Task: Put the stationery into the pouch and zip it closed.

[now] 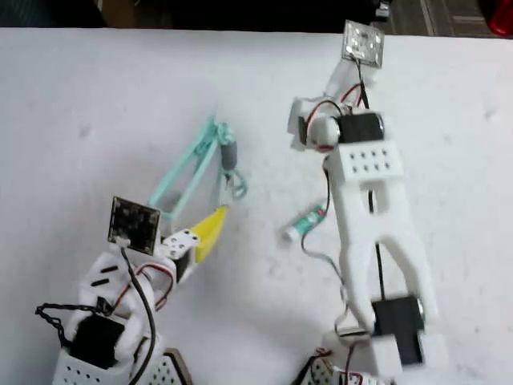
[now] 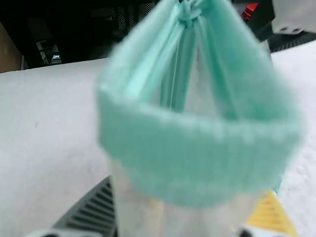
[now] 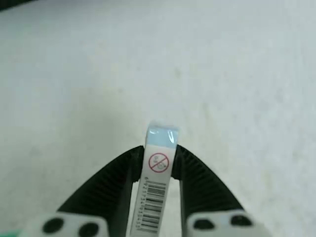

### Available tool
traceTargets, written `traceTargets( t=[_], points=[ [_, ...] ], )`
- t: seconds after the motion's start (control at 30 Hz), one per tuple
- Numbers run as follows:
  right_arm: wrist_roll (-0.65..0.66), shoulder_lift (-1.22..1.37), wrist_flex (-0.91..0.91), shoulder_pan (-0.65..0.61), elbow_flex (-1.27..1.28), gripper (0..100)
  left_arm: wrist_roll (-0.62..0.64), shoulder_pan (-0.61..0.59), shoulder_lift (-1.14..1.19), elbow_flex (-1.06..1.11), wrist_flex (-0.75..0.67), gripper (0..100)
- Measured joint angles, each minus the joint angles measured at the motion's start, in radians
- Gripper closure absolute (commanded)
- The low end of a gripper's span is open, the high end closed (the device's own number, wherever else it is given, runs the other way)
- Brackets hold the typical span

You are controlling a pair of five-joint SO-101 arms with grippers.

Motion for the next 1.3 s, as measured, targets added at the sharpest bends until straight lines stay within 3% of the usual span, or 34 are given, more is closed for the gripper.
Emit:
traceTargets(
  t=[0.23, 0.47, 0.93, 1.07, 1.3],
  points=[
    [0.18, -0.358, 0.0, -0.083, 0.0, 98.1, 0.0, 0.0, 0.0, -0.009, 0.025, 71],
    [0.209, -0.532, -0.044, -0.172, 0.0, 98.1, 0.0, 0.0, 0.0, -0.009, 0.025, 71],
    [0.215, -0.592, -0.13, -0.532, 0.008, 98.2, -0.002, 0.0, 0.0, -0.009, 0.025, 71],
    [0.215, -0.594, -0.157, -0.562, 0.092, 98.2, -0.002, 0.0, 0.0, -0.009, 0.025, 71],
    [0.215, -0.586, -0.365, -0.566, 0.359, 98.2, -0.002, 0.0, 0.0, -0.009, 0.025, 71]
  ],
)
